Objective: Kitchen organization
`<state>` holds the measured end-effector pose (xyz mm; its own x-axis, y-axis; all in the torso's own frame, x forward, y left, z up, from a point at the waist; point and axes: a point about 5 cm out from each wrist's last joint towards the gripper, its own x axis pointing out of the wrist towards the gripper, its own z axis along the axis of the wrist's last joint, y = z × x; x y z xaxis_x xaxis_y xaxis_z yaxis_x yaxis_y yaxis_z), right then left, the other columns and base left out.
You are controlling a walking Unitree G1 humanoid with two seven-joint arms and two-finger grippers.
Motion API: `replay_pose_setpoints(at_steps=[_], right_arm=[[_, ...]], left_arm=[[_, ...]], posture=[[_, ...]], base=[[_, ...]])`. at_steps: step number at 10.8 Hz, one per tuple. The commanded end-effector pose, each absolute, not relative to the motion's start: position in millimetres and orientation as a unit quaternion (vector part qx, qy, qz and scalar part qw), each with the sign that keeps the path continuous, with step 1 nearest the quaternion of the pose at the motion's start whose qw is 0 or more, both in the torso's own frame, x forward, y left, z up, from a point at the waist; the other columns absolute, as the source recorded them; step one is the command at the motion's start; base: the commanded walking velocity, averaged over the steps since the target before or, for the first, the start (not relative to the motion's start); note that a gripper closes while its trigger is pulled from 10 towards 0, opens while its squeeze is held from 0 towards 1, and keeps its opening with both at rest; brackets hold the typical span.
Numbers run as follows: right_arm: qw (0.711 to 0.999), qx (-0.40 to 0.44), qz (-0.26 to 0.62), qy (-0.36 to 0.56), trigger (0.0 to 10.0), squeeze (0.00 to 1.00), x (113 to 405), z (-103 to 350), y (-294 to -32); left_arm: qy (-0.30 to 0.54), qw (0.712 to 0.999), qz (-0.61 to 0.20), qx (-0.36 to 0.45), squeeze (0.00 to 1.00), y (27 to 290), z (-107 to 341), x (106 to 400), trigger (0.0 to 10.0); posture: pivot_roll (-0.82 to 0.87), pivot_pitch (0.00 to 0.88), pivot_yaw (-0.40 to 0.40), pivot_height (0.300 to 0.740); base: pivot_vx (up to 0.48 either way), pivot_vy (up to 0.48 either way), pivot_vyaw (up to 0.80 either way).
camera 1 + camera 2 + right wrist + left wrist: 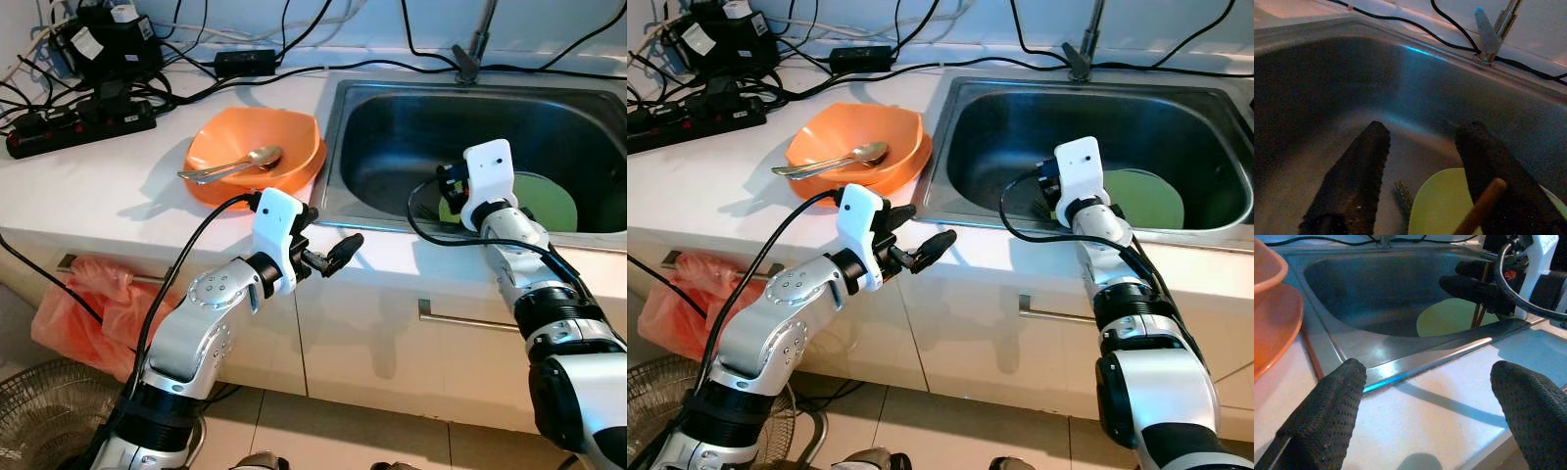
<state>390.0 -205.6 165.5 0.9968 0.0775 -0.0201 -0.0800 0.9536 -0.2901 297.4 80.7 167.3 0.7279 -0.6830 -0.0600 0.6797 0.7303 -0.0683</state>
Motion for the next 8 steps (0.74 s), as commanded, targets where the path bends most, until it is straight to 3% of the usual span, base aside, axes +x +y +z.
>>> replay_pose_setpoints(at_steps=[1,6,8], right_arm=[[0.990,-0.135,0.039,-0.001,10.0,1.00,393.0,171.9,-205.2],[0.991,-0.121,0.051,-0.037,10.0,1.00,389.6,181.4,-203.8],[0.989,-0.102,0.069,-0.085,10.0,1.00,385.4,204.8,-195.6]], left_arm=[[0.042,0.931,-0.361,-0.018,1.00,83.9,165.0,298.7,10.0],[0.014,0.944,-0.330,0.025,1.00,86.7,163.8,300.5,10.0],[0.000,0.947,-0.318,0.038,1.00,88.9,166.7,303.3,10.0]], posture=[[0.11,0.084,0.069,0.740],[0.10,0.073,0.070,0.740],[0.11,0.067,0.074,0.740]], base=[[0.000,0.000,0.00],[0.000,0.000,0.00],[0.000,0.000,0.00]])
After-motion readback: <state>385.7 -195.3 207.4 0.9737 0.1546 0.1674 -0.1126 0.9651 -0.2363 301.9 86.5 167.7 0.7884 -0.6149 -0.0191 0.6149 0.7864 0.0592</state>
